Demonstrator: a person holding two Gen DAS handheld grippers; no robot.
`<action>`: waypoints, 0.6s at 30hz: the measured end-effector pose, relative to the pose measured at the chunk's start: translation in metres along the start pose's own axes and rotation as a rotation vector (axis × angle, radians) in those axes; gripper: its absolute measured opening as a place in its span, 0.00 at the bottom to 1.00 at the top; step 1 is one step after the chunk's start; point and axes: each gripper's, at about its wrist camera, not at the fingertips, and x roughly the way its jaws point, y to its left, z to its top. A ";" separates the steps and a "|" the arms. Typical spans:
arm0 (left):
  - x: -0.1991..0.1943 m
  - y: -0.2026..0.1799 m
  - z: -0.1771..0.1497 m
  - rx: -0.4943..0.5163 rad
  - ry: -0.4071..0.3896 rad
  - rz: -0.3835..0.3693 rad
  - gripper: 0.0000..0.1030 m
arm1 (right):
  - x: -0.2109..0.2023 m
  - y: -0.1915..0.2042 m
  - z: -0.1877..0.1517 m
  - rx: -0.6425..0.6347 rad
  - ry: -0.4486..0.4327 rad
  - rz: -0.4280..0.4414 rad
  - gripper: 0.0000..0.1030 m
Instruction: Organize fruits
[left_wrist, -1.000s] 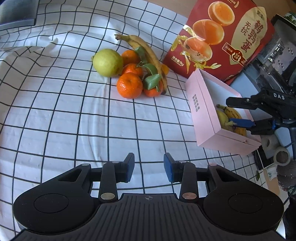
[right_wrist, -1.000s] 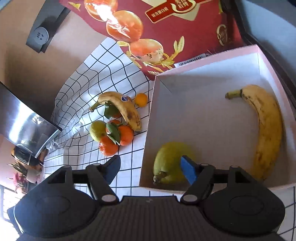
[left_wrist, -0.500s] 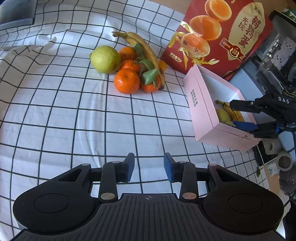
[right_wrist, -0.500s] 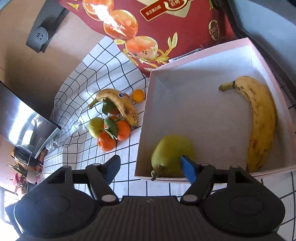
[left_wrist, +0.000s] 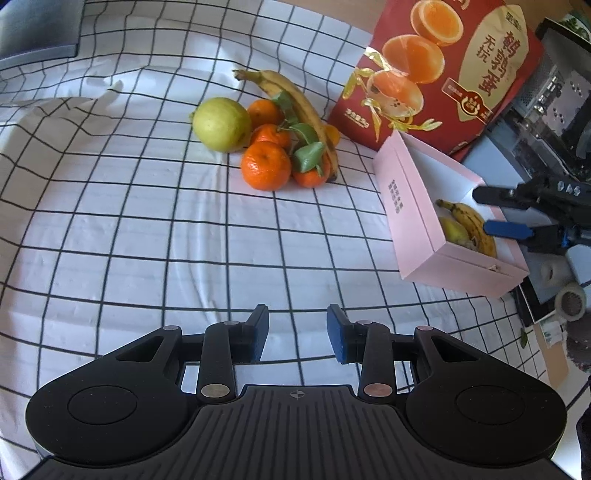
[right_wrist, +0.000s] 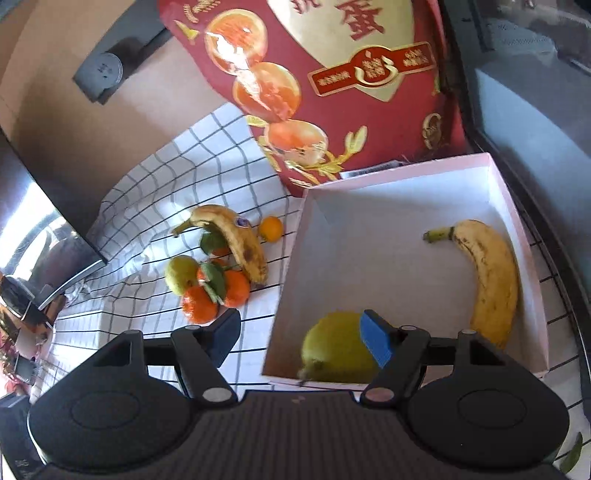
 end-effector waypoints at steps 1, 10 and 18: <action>-0.001 0.001 0.000 -0.003 0.000 0.001 0.37 | 0.002 -0.002 -0.001 0.001 0.001 -0.013 0.71; -0.002 0.008 -0.003 -0.011 -0.012 0.014 0.37 | 0.008 -0.009 -0.008 0.022 0.008 -0.046 0.70; -0.020 0.018 0.004 0.022 -0.099 0.054 0.37 | 0.019 0.094 -0.022 -0.453 -0.133 -0.148 0.70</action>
